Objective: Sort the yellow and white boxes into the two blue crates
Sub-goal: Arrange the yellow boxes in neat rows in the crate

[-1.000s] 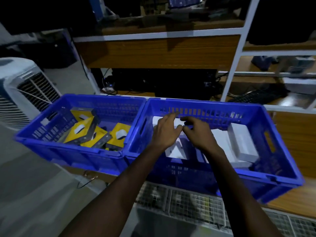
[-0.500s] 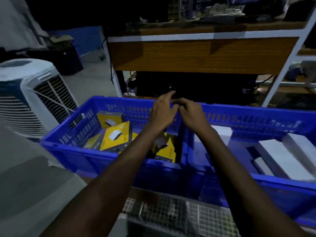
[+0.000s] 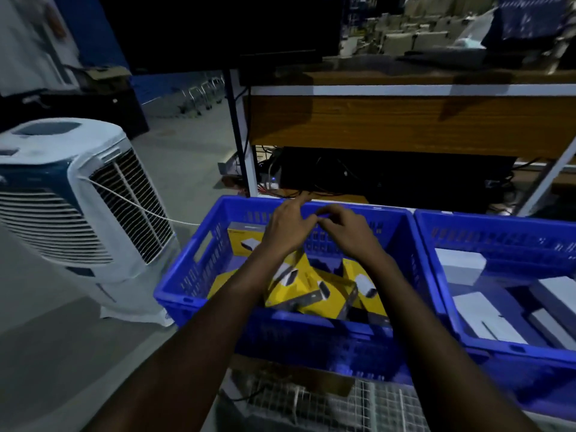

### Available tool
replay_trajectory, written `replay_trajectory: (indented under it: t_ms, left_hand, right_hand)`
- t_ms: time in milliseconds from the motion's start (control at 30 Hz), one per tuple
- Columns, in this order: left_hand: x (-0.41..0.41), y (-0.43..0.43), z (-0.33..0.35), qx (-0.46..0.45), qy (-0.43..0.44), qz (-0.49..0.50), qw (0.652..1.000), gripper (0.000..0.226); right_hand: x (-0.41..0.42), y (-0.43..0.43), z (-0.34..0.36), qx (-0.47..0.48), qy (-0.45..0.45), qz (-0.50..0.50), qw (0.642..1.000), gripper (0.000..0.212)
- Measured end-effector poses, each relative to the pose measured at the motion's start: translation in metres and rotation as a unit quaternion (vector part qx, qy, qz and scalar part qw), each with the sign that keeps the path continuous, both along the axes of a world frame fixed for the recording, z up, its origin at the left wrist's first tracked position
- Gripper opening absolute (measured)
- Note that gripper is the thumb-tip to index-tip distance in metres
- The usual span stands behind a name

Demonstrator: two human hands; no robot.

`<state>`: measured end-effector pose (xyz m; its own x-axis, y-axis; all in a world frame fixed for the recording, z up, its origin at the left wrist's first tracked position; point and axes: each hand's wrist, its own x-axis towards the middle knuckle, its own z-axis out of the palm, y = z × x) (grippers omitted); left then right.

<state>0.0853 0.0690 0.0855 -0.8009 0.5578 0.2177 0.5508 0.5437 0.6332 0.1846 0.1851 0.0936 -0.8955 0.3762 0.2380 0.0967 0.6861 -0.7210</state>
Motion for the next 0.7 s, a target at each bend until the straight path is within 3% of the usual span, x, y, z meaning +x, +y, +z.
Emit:
replay_trajectory:
  t_ms: [300,533,700]
  left_hand:
    - [-0.023,-0.013,-0.015,0.002,-0.070,-0.010,0.998,0.044]
    - [-0.042,-0.032,-0.035,-0.033,-0.098,-0.001,0.995,0.029]
    - [-0.073,-0.042,-0.056,-0.092,-0.128,-0.075,0.985,0.026]
  right_hand:
    - [-0.025,-0.006,-0.016,0.023,-0.082,0.042,0.995,0.027]
    - [-0.046,0.001,-0.030,-0.021,-0.140,0.080,0.987,0.024]
    - [-0.056,0.016,-0.045,-0.079,-0.191,0.054,0.977,0.021]
